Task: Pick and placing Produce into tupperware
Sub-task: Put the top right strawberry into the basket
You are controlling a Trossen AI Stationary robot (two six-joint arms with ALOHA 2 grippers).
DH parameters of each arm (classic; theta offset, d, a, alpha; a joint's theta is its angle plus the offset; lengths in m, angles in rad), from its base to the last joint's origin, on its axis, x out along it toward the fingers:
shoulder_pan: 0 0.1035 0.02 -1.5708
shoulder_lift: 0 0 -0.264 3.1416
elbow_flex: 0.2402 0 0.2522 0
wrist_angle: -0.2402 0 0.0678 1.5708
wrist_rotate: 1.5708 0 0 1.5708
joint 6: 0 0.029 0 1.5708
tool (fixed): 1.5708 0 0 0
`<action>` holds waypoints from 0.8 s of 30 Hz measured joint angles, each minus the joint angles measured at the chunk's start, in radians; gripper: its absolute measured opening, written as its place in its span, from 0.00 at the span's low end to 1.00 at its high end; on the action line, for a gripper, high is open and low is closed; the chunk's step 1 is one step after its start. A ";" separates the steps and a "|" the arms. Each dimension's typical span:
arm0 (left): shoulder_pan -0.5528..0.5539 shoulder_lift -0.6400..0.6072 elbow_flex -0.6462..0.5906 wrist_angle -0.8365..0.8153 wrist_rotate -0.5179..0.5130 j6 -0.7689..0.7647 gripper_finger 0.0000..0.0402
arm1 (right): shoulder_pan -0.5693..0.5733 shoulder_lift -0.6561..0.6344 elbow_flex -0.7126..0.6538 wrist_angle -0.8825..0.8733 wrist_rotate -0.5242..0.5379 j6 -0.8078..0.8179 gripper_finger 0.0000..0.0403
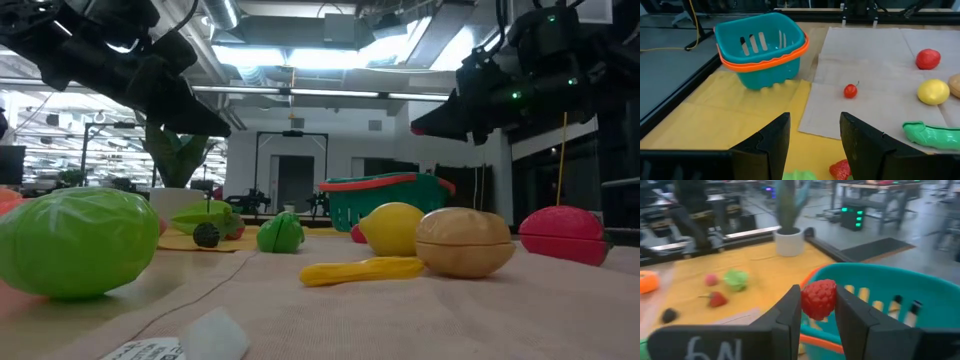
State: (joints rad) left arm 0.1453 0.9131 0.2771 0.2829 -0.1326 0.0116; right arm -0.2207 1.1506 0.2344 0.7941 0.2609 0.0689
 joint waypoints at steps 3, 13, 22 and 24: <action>0.012 0.000 0.000 0.000 0.000 0.000 0.41 | 0.000 0.001 0.000 -0.001 0.071 -0.001 0.24; 0.034 0.000 0.000 0.003 0.000 0.000 0.41 | 0.000 0.001 0.000 -0.005 0.165 -0.005 0.24; 0.034 0.000 0.000 0.018 0.000 0.000 0.41 | -0.021 0.044 0.071 -0.022 0.166 -0.051 0.24; 0.034 0.000 0.000 0.018 0.000 0.000 0.41 | -0.048 0.071 0.094 -0.028 0.166 -0.051 0.24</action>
State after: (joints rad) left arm 0.1795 0.9131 0.2775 0.3008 -0.1329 0.0116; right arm -0.2691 1.2219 0.3280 0.7662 0.4274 0.0182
